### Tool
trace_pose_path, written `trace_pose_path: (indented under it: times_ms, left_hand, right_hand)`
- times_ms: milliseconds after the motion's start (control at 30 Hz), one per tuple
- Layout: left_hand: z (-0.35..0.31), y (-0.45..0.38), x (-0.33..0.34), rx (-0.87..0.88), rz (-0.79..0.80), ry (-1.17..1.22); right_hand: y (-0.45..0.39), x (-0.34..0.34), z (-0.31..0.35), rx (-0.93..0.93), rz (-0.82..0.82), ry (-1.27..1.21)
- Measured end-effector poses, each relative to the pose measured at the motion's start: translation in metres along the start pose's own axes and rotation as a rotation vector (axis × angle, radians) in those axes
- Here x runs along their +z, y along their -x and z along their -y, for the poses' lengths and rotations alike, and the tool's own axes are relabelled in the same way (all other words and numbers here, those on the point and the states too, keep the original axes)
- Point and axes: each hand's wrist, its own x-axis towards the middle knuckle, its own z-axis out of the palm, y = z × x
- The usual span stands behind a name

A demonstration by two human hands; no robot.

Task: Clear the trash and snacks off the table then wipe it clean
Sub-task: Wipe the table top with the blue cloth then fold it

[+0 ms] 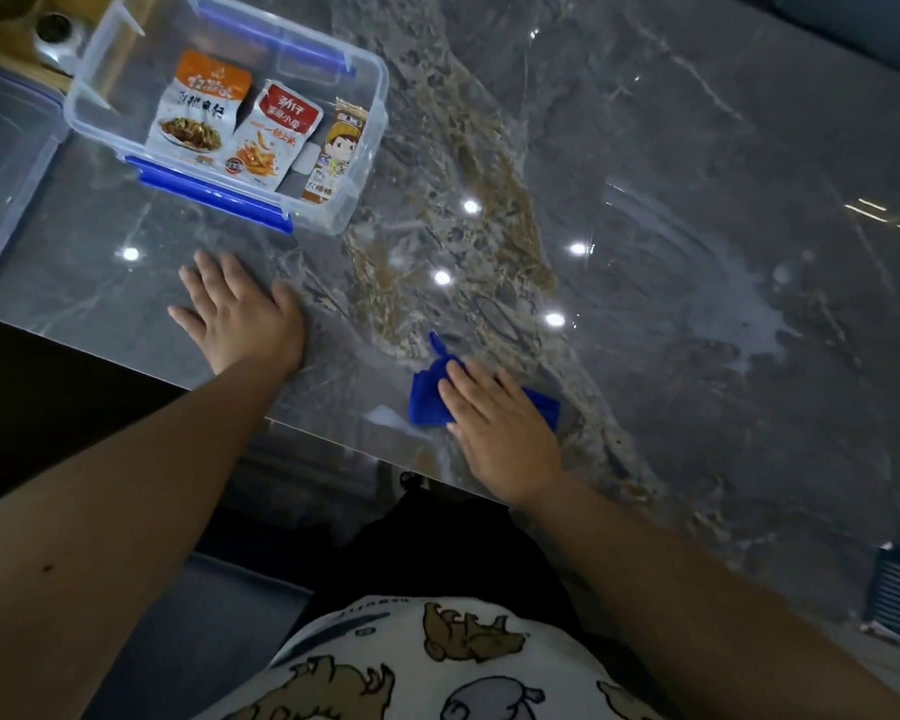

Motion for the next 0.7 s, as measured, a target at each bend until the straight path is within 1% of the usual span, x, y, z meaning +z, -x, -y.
trace_pose_path:
  times_ms: [33,100,167,200,300,367,433,500,533,600,700]
  left_hand:
    - [-0.003,0.005,-0.001,0.011,-0.003,0.030]
    - [-0.013,0.022,0.000,0.106,-0.001,0.062]
    - [-0.028,0.044,0.004,0.258,0.019,0.076]
    - [-0.037,0.055,0.007,0.331,0.030,0.080]
    - [-0.069,0.071,0.021,0.518,0.070,0.056]
    - [-0.091,0.069,0.031,0.586,0.087,0.009]
    - [-0.110,0.062,0.042,0.589,0.102,-0.041]
    - [-0.121,0.058,0.050,0.548,0.105,-0.086]
    - [-0.123,0.058,0.054,0.531,0.097,-0.107]
    - [-0.124,0.059,0.059,0.519,0.071,-0.139]
    - [-0.124,0.059,0.060,0.515,0.048,-0.148]
  right_hand:
    - [0.000,-0.002,0.000,0.014,-0.023,-0.061]
    - [0.000,-0.008,-0.002,0.086,-0.076,-0.294]
    - [0.000,-0.020,-0.009,0.242,-0.105,-0.591]
    - [0.000,-0.028,-0.015,0.342,-0.117,-0.700]
    - [-0.004,-0.046,-0.050,0.600,-0.202,-0.931]
    - [-0.008,-0.058,-0.077,0.721,-0.307,-1.101]
    - [-0.014,-0.071,-0.110,0.802,-0.394,-1.198]
    - [-0.023,-0.086,-0.146,0.837,-0.450,-1.194]
    - [-0.030,-0.093,-0.165,0.838,-0.476,-1.142]
    - [-0.049,-0.110,-0.203,0.821,-0.503,-0.974]
    - [-0.082,-0.130,-0.253,0.739,-0.502,-0.657]
